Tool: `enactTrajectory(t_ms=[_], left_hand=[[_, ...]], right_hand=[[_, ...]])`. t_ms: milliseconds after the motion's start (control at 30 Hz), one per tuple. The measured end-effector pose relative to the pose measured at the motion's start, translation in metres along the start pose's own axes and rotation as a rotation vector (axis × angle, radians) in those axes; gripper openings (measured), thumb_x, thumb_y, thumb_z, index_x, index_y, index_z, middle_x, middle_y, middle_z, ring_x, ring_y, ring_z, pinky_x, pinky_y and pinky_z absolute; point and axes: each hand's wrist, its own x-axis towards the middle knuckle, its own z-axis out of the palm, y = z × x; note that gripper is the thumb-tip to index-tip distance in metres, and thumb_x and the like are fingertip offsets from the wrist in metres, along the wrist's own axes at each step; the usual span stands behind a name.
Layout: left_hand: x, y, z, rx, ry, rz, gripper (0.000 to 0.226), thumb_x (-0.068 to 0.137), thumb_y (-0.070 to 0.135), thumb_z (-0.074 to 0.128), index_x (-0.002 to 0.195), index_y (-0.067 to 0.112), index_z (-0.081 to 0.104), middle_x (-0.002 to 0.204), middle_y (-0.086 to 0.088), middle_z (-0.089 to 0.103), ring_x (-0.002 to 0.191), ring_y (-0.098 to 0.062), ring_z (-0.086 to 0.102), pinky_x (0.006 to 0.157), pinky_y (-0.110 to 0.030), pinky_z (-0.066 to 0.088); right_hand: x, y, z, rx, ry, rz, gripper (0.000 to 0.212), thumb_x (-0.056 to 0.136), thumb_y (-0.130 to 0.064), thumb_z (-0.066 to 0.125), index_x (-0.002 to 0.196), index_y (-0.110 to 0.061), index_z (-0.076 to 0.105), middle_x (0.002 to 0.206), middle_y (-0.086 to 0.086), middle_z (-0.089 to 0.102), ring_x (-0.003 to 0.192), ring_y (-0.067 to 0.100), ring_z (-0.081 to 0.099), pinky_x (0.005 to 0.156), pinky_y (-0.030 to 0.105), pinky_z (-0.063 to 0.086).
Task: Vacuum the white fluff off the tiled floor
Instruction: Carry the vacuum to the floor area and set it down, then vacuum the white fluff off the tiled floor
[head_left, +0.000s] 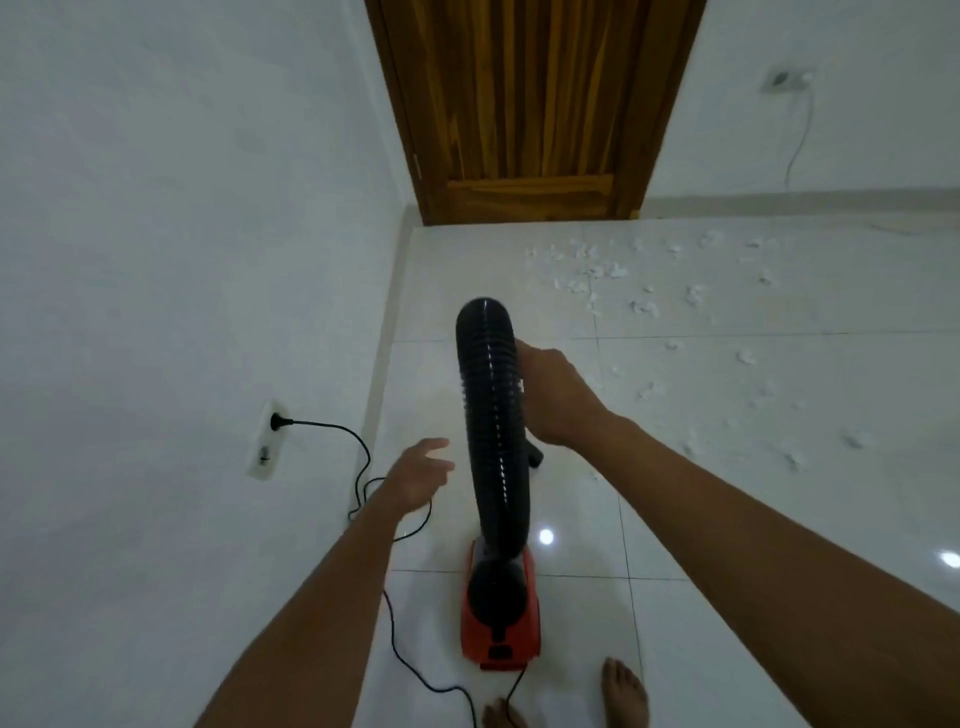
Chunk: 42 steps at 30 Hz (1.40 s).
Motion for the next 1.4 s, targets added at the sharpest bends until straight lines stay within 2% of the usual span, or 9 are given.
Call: enactTrajectory(t_ms=[133, 300, 533, 633, 733, 833, 1033, 1200, 1400], left_hand=[[-0.024, 0.065, -0.026, -0.285, -0.082, -0.162, 0.042, 0.097, 0.055, 0.056, 0.100, 0.017, 0.075, 0.095, -0.005, 0.079, 0.086, -0.014, 0.071, 0.089, -0.036, 0.052], [-0.031, 0.125, 0.006, -0.311, -0.415, -0.202, 0.090, 0.083, 0.085, 0.045, 0.128, 0.010, 0.065, 0.133, -0.015, 0.065, 0.130, -0.031, 0.056, 0.112, -0.047, 0.042], [-0.014, 0.184, 0.064, -0.364, -0.283, -0.186, 0.045, 0.093, 0.045, 0.067, 0.120, 0.010, 0.062, 0.108, -0.005, 0.075, 0.101, -0.023, 0.068, 0.091, -0.040, 0.058], [-0.011, 0.201, 0.086, -0.379, -0.201, -0.173, 0.047, 0.093, 0.040, 0.067, 0.125, 0.006, 0.059, 0.106, -0.009, 0.072, 0.093, -0.025, 0.068, 0.063, -0.034, 0.060], [-0.002, 0.211, 0.109, -0.436, -0.194, -0.157, 0.050, 0.097, 0.042, 0.063, 0.131, 0.006, 0.054, 0.115, -0.004, 0.073, 0.099, -0.022, 0.066, 0.063, -0.033, 0.058], [0.004, 0.220, 0.130, -0.455, -0.201, -0.147, 0.053, 0.098, 0.045, 0.060, 0.133, 0.007, 0.052, 0.119, -0.002, 0.072, 0.101, -0.017, 0.065, 0.065, -0.028, 0.054], [0.012, 0.230, 0.153, -0.390, -0.179, -0.143, 0.062, 0.096, 0.046, 0.063, 0.138, 0.002, 0.051, 0.117, -0.012, 0.068, 0.097, -0.019, 0.066, 0.067, -0.029, 0.056], [0.011, 0.234, 0.184, -0.140, -0.260, -0.138, 0.099, 0.096, 0.045, 0.064, 0.160, 0.032, -0.012, 0.115, -0.007, 0.067, 0.096, -0.019, 0.066, 0.085, -0.041, 0.057], [0.018, 0.203, 0.219, -0.197, -0.222, -0.120, 0.057, 0.107, 0.029, 0.045, 0.157, 0.030, 0.018, 0.102, -0.012, 0.057, 0.092, -0.023, 0.056, 0.087, -0.038, 0.053]], right_hand=[[-0.049, -0.004, 0.002, 0.030, 0.133, -0.152, 0.026, 0.088, -0.001, 0.074, 0.111, -0.011, 0.064, 0.095, -0.008, 0.068, 0.080, 0.003, 0.063, 0.084, 0.032, 0.057], [-0.085, -0.005, -0.008, 0.016, 0.107, -0.306, 0.038, 0.086, 0.008, 0.074, 0.122, 0.002, 0.065, 0.126, 0.013, 0.065, 0.113, 0.028, 0.065, 0.094, 0.046, 0.056], [-0.112, 0.028, -0.061, -0.153, -0.108, -0.238, 0.052, 0.087, 0.013, 0.065, 0.133, -0.010, 0.063, 0.152, 0.008, 0.048, 0.137, 0.028, 0.048, 0.104, 0.042, 0.051], [-0.113, 0.038, -0.090, 0.358, -0.010, 0.291, 0.049, 0.093, 0.002, 0.055, 0.136, -0.022, 0.050, 0.127, 0.010, 0.061, 0.111, 0.030, 0.065, 0.096, 0.041, 0.057], [-0.113, 0.041, -0.111, 0.962, -0.328, 0.852, 0.050, 0.089, -0.049, 0.067, 0.126, -0.024, 0.047, 0.117, 0.021, 0.063, 0.091, 0.037, 0.074, 0.074, 0.047, 0.063], [-0.115, 0.042, -0.109, 1.067, -0.489, 0.861, 0.072, 0.083, -0.047, 0.077, 0.139, -0.025, 0.037, 0.111, 0.024, 0.066, 0.082, 0.035, 0.076, 0.066, 0.044, 0.063], [-0.131, 0.057, -0.078, 1.178, -0.177, 0.888, 0.034, 0.097, -0.015, 0.057, 0.128, -0.019, 0.042, 0.065, 0.012, 0.056, 0.045, 0.018, 0.056, 0.045, 0.030, 0.054], [-0.141, 0.067, -0.075, 1.100, -0.096, 0.870, 0.048, 0.099, -0.008, 0.051, 0.140, -0.027, 0.034, 0.071, 0.014, 0.054, 0.046, 0.019, 0.054, 0.041, 0.025, 0.050], [-0.168, 0.081, -0.065, 1.151, -0.082, 0.800, 0.062, 0.107, -0.028, 0.043, 0.148, -0.062, 0.011, 0.087, 0.015, 0.059, 0.058, 0.022, 0.065, 0.059, 0.040, 0.062]])
